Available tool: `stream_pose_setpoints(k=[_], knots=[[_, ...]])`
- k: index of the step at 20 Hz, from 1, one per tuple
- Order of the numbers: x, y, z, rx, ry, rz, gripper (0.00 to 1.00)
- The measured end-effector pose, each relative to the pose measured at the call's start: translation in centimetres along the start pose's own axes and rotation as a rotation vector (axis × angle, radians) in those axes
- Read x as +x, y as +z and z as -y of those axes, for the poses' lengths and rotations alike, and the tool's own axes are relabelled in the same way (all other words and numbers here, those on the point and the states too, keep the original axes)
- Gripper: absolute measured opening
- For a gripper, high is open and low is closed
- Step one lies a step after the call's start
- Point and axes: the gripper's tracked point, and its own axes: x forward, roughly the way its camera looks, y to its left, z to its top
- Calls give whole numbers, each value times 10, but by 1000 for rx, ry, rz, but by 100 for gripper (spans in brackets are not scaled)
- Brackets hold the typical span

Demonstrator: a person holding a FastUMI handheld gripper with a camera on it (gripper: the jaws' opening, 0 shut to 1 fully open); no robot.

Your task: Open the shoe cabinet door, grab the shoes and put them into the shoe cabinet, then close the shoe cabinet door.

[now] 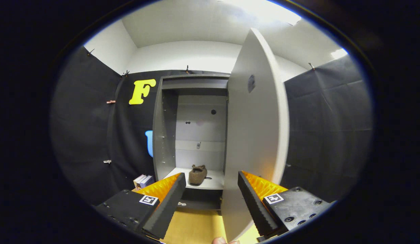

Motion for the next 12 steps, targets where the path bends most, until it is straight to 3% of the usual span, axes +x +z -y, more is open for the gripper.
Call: stream_pose_setpoints(k=[6,12], knots=[[-39,17,45,66,-9,8,96],[-44,12,111,45,-140,0,96]])
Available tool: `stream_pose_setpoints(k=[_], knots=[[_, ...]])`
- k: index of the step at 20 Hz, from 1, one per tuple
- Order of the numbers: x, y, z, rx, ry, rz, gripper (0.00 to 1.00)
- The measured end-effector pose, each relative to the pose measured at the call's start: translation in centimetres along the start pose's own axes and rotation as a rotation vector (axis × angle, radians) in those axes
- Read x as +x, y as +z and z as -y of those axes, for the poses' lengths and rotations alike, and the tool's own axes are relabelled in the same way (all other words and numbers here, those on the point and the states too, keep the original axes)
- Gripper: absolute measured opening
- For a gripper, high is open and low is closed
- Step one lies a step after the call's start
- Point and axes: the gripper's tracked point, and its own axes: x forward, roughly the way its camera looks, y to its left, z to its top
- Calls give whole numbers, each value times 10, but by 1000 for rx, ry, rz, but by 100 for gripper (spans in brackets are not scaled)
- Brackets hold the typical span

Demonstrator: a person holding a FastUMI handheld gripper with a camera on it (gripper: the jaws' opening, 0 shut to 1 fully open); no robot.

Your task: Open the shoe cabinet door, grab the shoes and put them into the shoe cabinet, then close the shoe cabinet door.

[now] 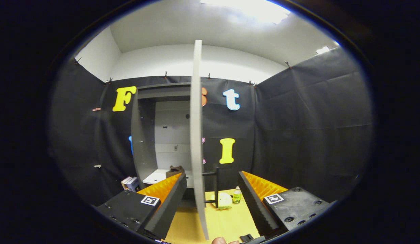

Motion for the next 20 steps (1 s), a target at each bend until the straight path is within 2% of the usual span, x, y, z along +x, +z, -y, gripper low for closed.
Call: stream_pose_setpoints(k=[7,11,20], knots=[[44,-27,46,-20,-61,-50,96],[65,-35,54,0,-76,-75,96],[55,-37,41,2,-115,-78,97]])
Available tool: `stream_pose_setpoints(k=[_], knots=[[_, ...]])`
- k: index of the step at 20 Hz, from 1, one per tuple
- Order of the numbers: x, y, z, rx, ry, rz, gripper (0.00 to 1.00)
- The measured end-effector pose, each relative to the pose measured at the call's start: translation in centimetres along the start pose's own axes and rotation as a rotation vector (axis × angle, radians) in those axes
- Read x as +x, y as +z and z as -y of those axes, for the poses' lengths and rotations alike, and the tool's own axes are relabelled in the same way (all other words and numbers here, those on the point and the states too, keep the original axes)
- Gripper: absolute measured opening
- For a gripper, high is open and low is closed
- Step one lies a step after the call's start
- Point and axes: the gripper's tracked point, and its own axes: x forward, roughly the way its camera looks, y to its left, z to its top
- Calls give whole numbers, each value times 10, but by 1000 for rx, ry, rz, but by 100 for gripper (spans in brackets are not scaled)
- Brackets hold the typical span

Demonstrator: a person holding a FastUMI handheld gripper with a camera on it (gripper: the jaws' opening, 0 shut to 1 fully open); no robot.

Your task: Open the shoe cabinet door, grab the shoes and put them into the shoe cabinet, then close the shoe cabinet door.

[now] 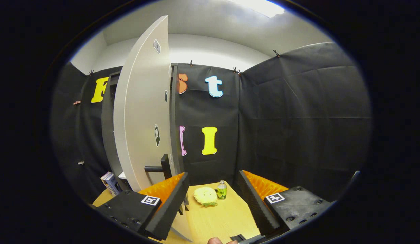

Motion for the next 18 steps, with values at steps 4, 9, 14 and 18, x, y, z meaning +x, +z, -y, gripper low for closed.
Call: stream_pose_setpoints(k=[4,9,14,18], knots=[[-8,-2,-22,4,12,-2,97],[-17,-5,-56,2,45,-7,97],[-21,-9,-88,17,81,-16,97],[-23,-13,-120,32,137,-26,97]])
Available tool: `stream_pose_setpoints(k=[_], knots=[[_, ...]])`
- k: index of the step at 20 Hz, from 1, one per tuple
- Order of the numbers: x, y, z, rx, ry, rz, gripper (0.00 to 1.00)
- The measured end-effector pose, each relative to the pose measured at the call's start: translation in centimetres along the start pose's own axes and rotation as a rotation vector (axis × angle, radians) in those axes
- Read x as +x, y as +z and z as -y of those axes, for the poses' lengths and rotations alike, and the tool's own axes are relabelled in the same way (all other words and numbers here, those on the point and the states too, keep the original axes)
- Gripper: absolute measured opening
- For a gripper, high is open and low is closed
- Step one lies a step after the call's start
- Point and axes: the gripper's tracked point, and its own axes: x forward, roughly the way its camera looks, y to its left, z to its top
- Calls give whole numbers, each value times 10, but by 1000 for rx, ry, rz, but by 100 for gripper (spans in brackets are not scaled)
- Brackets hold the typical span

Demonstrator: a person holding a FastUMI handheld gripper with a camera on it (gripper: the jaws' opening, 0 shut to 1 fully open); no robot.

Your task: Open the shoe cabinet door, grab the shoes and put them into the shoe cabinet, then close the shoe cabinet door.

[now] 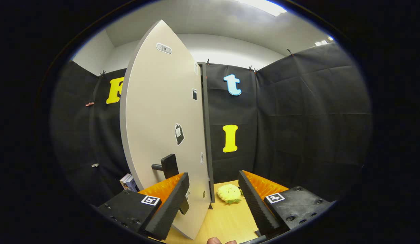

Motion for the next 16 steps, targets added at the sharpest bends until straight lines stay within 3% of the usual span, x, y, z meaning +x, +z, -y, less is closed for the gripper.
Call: stream_pose_setpoints(k=[13,16], knots=[[44,-23,-142,15,204,-60,97],[52,-25,-161,9,220,-69,97]])
